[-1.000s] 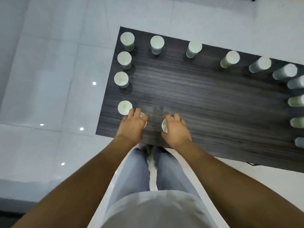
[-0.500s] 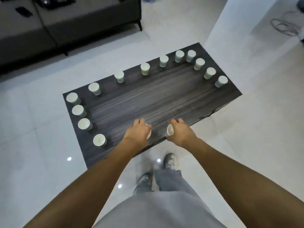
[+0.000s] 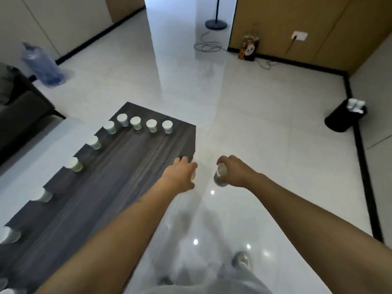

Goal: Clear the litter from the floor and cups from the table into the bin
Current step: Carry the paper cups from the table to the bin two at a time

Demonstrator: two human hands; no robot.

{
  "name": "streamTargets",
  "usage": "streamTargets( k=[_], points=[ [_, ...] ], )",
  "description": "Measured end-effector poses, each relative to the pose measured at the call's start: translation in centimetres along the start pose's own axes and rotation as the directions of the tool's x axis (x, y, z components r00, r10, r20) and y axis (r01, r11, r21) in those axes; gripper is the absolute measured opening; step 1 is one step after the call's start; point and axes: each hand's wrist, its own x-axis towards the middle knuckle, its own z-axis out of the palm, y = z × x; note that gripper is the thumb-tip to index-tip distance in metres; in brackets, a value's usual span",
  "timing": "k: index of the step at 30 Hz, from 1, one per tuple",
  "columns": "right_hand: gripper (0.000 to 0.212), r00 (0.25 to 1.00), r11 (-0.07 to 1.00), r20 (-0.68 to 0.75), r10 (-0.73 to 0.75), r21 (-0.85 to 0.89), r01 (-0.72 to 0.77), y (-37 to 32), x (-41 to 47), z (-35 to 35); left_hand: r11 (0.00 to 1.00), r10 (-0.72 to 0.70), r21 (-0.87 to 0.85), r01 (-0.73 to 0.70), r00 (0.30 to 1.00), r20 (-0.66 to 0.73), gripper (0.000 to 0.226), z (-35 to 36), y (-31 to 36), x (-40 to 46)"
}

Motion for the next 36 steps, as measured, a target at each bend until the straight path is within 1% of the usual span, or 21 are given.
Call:
streamTargets(
  k=[5,9,13,18,21,25,28,31,36],
  points=[
    [0.052,0.994,0.995,-0.064,0.087,0.044,-0.084,12.5,0.1,-7.9,0.993,0.119,0.015,-0.119,0.993,0.024,0.061,-2.3,13.3,9.2],
    [0.053,0.979,0.983,-0.112,0.170,0.095,-0.160,21.7,0.0,-13.7,0.982,0.190,0.017,-0.191,0.981,0.039,0.063,-3.9,22.7,15.6],
    [0.056,0.950,0.951,-0.170,0.263,0.214,-0.224,29.8,0.3,-19.0,0.961,0.276,0.014,-0.277,0.960,0.033,0.062,-5.7,30.8,21.4],
    [0.055,0.902,0.888,-0.239,0.360,0.385,-0.253,38.1,2.8,-25.2,0.930,0.361,0.052,-0.364,0.931,0.060,0.063,-8.4,38.3,29.8],
    [0.055,0.867,0.853,-0.268,0.421,0.443,-0.277,42.4,5.4,-29.3,0.903,0.418,0.066,-0.425,0.903,0.096,0.067,-10.7,42.4,36.2],
    [0.054,0.813,0.806,-0.295,0.502,0.501,-0.316,47.6,8.5,-35.5,0.867,0.489,0.044,-0.496,0.865,0.117,0.066,-14.6,48.4,44.8],
    [0.054,0.786,0.774,-0.295,0.544,0.538,-0.334,51.2,10.1,-39.5,0.838,0.536,0.033,-0.544,0.833,0.136,0.065,-17.0,52.9,50.3],
    [0.053,0.779,0.756,-0.267,0.567,0.544,-0.364,54.8,11.2,-42.6,0.823,0.563,-0.014,-0.568,0.812,0.155,0.066,-18.7,57.4,54.7],
    [0.050,0.752,0.699,-0.243,0.612,0.611,-0.371,62.6,13.2,-47.4,0.788,0.596,-0.001,-0.615,0.764,0.247,0.060,-19.2,66.0,61.7]
  ],
)
